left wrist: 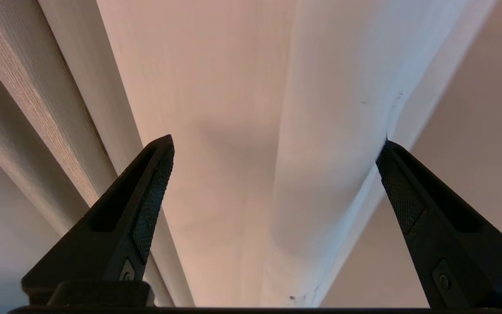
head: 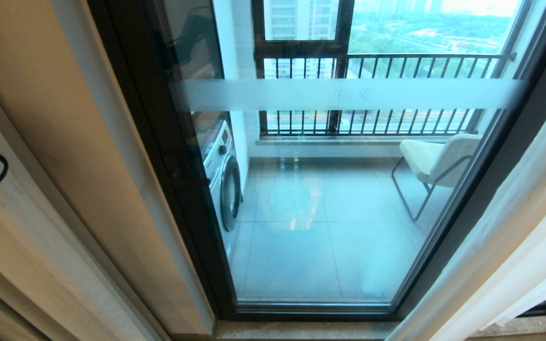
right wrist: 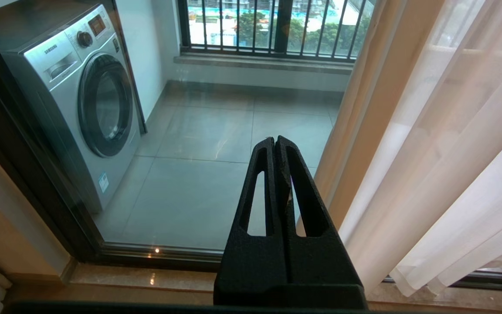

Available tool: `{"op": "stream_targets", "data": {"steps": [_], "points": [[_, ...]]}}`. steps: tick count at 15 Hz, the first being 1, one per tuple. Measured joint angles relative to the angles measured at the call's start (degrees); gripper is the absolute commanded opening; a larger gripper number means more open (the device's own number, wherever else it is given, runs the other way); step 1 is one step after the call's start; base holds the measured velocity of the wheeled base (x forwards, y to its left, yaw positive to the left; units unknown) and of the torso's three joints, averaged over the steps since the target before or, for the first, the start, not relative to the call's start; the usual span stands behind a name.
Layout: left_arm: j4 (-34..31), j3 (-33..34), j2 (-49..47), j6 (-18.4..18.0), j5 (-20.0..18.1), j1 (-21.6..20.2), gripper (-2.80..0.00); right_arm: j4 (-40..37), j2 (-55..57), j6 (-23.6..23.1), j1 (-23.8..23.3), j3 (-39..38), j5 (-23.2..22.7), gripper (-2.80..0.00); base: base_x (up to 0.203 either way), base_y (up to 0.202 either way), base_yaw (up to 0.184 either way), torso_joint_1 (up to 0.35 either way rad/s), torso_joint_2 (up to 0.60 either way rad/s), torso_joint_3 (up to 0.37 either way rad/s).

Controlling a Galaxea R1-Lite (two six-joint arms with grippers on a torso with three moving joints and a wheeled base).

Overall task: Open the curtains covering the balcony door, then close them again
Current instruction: Close the inner curtains on both sides

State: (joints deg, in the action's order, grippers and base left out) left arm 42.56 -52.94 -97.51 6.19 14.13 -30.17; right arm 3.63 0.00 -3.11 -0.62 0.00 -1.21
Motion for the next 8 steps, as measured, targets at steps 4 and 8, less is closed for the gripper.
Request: {"op": "stream_targets", "data": {"steps": [4,8], "points": [[-0.05,-2.6,-2.13,-0.02,-0.1,-1.78,0.0,0.02,0.0,0.0,0.0,0.0,0.02,-2.8,0.0,0.0,0.0,0.0,0.0,0.0],[-0.02,-3.42,-3.06,-0.02,-0.13,-2.53,0.0,0.02,0.0,-0.02,0.0,0.0,0.01,-2.8,0.0,0.0,0.0,0.0,0.0,0.0]]}}
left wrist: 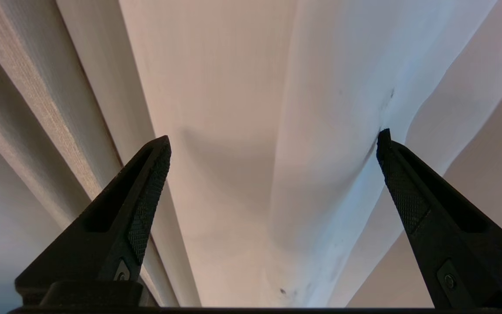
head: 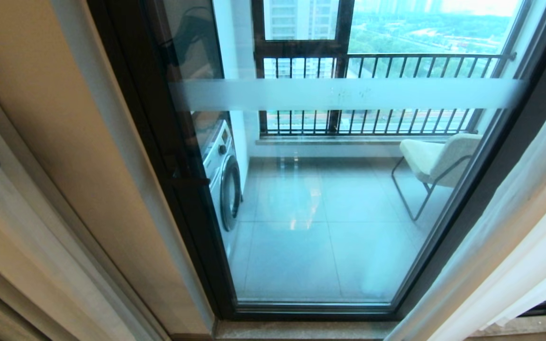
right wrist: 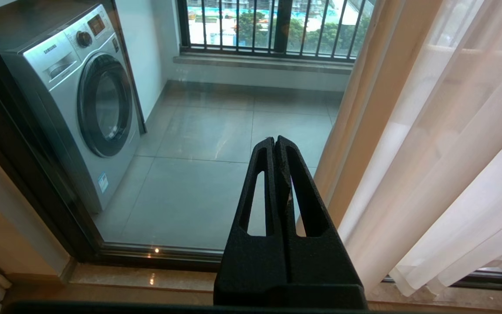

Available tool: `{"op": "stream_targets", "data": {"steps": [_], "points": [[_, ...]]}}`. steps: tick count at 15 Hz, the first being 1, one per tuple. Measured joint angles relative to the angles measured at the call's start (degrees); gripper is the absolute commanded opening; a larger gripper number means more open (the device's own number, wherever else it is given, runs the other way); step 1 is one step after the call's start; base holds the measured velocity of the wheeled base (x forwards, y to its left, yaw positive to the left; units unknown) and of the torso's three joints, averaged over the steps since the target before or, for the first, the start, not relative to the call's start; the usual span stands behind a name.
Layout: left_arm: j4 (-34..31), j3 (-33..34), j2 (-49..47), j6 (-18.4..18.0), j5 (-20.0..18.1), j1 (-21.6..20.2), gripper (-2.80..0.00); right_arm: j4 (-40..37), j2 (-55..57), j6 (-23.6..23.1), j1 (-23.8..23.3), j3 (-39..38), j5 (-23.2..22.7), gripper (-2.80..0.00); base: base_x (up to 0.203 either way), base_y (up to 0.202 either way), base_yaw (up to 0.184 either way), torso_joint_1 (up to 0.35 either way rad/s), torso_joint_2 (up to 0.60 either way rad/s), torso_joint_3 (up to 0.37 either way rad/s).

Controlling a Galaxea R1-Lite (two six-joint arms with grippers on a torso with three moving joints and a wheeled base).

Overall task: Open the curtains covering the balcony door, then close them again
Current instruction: Close the inner curtains on both sides

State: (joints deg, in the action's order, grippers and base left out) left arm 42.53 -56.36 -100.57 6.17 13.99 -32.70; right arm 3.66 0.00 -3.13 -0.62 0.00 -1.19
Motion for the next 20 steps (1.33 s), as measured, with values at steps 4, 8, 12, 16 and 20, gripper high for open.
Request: {"op": "stream_targets", "data": {"steps": [4,8,12,16,20], "points": [[0.1,-0.09,-0.5,-0.06,-0.16,-0.06,-2.8,-0.02,0.0,0.04,0.0,0.0,0.0,-2.8,0.0,0.0,0.0,0.0,0.0,0.0],[0.11,-0.06,-0.5,-0.06,-0.13,-0.06,-2.8,-0.02,0.0,0.02,0.0,0.0,0.01,-2.8,0.0,0.0,0.0,0.0,0.0,0.0],[0.21,-0.3,-0.5,0.13,-0.13,-0.15,-2.8,-0.02,0.0,0.0,0.02,0.0,0.0,-2.8,0.0,0.0,0.0,0.0,0.0,0.0],[1.34,0.11,-0.42,0.09,-0.07,-0.28,-2.8,-0.01,0.0,0.0,0.02,0.0,0.01,-2.8,0.0,0.0,0.0,0.0,0.0,0.0],[1.54,0.65,0.88,0.12,-0.09,-0.28,-2.8,-0.02,0.0,0.02,0.0,0.0,-0.01,-2.8,0.0,0.0,0.0,0.0,0.0,0.0]]}}
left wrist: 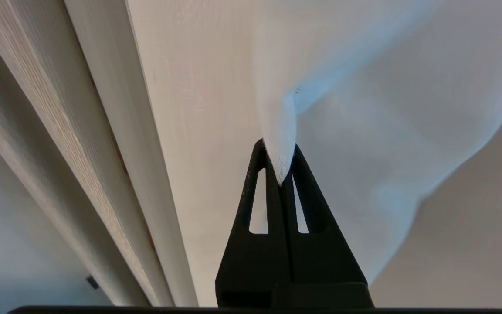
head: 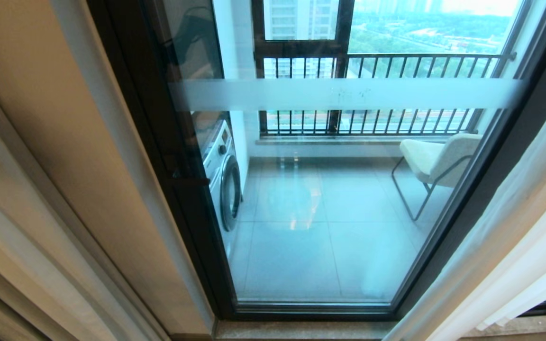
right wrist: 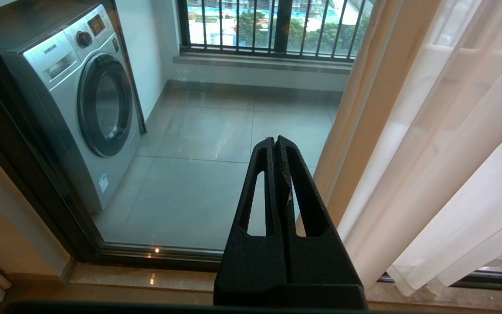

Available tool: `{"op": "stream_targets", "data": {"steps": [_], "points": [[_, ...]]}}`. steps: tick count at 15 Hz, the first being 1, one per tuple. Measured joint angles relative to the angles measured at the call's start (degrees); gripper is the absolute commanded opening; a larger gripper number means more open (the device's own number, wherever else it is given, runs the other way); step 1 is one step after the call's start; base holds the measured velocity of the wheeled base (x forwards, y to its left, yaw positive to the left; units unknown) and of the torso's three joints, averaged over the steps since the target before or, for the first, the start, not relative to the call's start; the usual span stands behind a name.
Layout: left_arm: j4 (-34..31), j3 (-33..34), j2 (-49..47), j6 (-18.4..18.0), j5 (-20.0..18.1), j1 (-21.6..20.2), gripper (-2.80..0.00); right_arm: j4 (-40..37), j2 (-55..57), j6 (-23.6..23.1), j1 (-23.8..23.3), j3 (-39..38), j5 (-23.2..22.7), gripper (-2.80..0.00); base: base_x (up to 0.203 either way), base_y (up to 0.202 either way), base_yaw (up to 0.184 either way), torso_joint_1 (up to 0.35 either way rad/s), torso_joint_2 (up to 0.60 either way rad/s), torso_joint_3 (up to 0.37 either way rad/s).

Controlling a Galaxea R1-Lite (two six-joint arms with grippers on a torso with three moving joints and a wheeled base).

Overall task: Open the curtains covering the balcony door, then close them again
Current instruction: Close the inner curtains on both sides

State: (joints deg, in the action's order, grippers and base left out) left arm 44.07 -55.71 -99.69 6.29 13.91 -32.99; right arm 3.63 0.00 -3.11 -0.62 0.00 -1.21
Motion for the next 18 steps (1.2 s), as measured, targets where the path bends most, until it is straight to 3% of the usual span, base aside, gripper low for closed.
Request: {"op": "stream_targets", "data": {"steps": [7,18], "points": [[-0.05,1.28,6.69,0.05,-0.85,3.01,-2.8,0.0,0.0,-0.02,0.0,0.0,0.0,-2.8,0.0,0.0,0.0,0.0,0.0,0.0],[-0.69,7.25,18.57,0.01,-0.54,15.82,-2.8,0.0,0.0,0.0,0.0,0.0,0.0,-2.8,0.0,0.0,0.0,0.0,0.0,0.0]]}}
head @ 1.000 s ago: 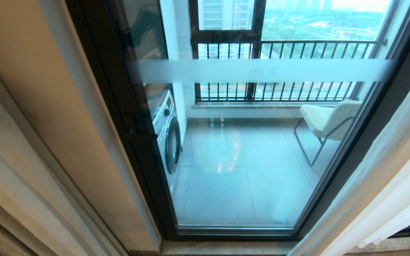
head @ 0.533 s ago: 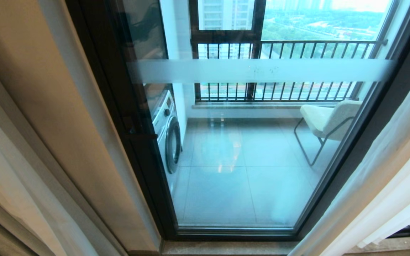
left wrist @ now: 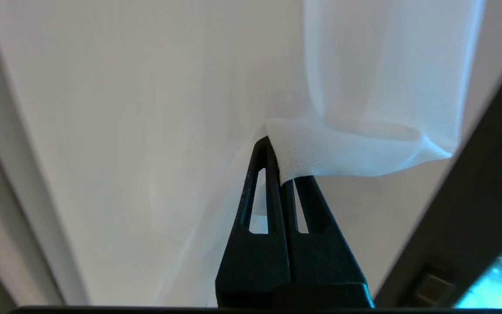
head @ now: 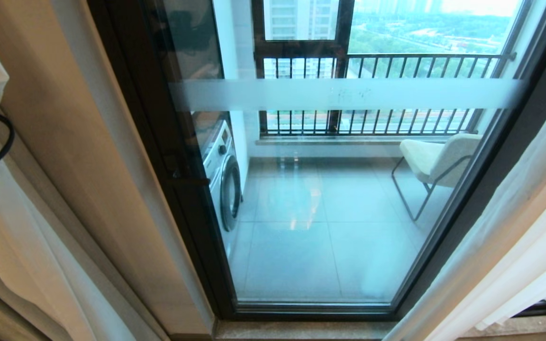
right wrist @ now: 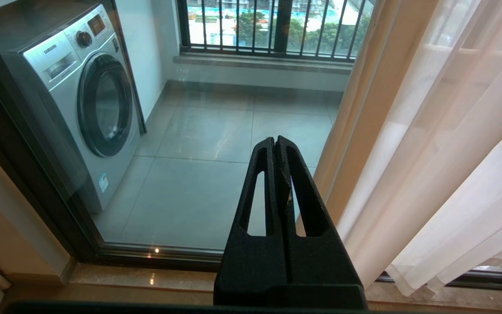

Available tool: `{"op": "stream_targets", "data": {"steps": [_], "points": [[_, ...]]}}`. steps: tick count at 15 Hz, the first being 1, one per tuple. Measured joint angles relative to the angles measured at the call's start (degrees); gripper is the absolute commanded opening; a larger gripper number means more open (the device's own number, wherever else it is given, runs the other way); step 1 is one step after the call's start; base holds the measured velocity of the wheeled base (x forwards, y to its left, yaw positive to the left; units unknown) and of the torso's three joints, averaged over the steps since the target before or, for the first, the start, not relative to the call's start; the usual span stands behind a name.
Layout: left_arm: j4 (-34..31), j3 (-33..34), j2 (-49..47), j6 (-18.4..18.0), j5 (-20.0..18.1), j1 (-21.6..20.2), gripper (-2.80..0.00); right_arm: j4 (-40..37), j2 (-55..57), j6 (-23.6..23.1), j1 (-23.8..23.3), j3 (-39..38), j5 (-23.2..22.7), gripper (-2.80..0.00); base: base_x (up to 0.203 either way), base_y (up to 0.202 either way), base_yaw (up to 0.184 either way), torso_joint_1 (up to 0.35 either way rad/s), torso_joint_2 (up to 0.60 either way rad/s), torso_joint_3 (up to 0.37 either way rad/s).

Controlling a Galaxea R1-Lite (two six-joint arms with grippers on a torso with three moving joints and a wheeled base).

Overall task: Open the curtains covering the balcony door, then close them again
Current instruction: Close the inner curtains on both sides

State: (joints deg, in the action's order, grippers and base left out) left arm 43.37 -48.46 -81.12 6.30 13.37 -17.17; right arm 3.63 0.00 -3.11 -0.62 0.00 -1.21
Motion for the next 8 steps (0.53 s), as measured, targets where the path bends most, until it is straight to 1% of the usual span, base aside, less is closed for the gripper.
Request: {"op": "stream_targets", "data": {"steps": [3,8], "points": [[-0.01,0.53,1.04,-0.02,-0.19,2.81,-2.8,0.0,0.0,-0.02,0.0,0.0,0.02,-2.8,0.0,0.0,0.0,0.0,0.0,0.0],[0.01,1.16,1.64,-0.01,0.02,9.28,-2.8,0.0,0.0,-0.02,0.0,0.0,0.02,-2.8,0.0,0.0,0.0,0.0,0.0,0.0]]}}
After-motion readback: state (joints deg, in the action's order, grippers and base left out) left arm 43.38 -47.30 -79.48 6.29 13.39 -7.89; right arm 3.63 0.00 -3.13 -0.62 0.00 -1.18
